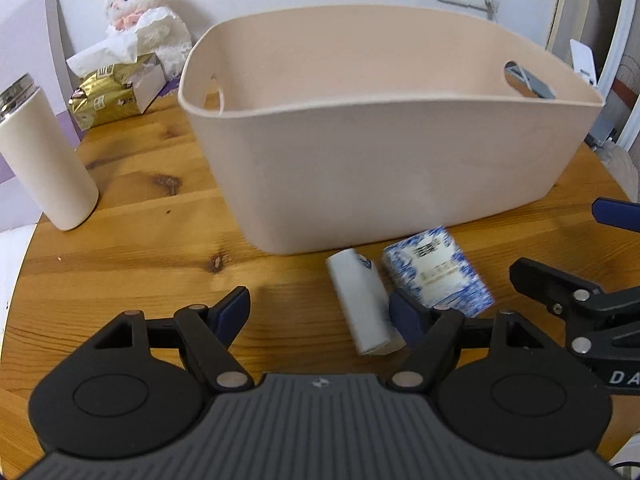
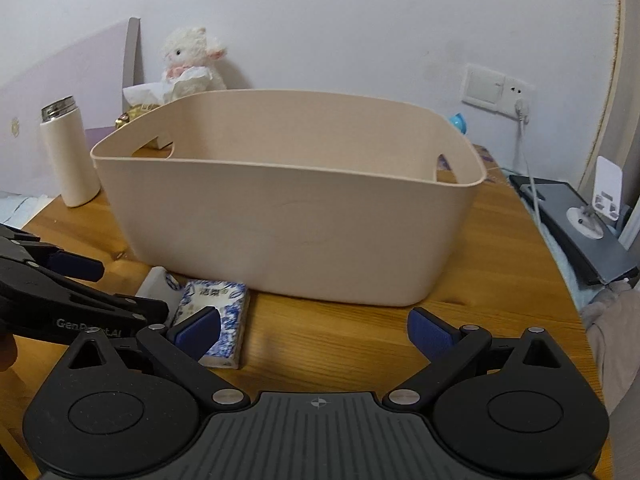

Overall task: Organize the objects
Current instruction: 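Grasp the white box with the left tool while the right tool grasps the blue tea box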

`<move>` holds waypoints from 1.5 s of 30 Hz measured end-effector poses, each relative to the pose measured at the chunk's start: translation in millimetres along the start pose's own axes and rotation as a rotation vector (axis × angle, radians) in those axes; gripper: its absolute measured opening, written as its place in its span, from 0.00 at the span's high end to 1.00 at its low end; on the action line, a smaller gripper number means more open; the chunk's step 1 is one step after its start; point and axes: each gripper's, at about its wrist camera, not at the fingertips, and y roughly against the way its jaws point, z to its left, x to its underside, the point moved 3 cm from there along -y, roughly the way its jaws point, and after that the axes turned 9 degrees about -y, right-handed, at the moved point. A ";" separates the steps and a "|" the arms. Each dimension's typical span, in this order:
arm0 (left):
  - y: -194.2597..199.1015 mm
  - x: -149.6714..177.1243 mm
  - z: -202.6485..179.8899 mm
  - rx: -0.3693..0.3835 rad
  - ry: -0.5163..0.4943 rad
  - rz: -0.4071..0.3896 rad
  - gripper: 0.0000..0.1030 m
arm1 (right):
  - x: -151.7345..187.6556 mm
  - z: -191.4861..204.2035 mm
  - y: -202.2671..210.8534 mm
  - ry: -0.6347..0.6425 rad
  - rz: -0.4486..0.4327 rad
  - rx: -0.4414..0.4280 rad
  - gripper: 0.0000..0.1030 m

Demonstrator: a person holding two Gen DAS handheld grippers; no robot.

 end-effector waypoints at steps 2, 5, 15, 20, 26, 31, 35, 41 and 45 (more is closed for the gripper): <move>-3.8 4.1 4.8 -0.002 0.008 0.013 0.25 | 0.7 4.3 -1.9 0.005 0.009 -0.008 0.02; -9.1 10.1 11.2 -0.005 0.018 0.032 0.24 | 0.9 12.0 -5.8 0.012 0.025 -0.024 0.02; -12.2 17.6 39.5 0.008 0.060 0.022 0.24 | 1.8 41.8 -24.6 0.050 0.080 -0.066 0.02; -14.5 16.7 39.0 0.028 0.023 0.002 0.24 | 5.5 46.1 -35.9 0.051 0.113 -0.073 0.04; -12.7 13.8 29.5 0.078 -0.028 -0.030 0.50 | 10.7 47.2 -43.1 0.068 0.134 -0.072 0.23; -9.6 13.9 19.3 0.099 -0.064 -0.035 0.84 | 8.6 49.0 -38.6 0.072 0.124 -0.082 0.54; -6.6 16.4 14.7 0.078 -0.079 -0.032 0.84 | 8.4 47.7 -37.5 0.069 0.127 -0.077 0.59; 11.7 16.8 18.1 0.066 -0.072 -0.061 0.84 | 10.1 41.1 -20.9 0.072 0.104 -0.083 0.59; 30.7 14.6 17.4 0.060 -0.076 -0.096 0.84 | 6.6 37.8 -0.7 0.079 0.065 -0.091 0.59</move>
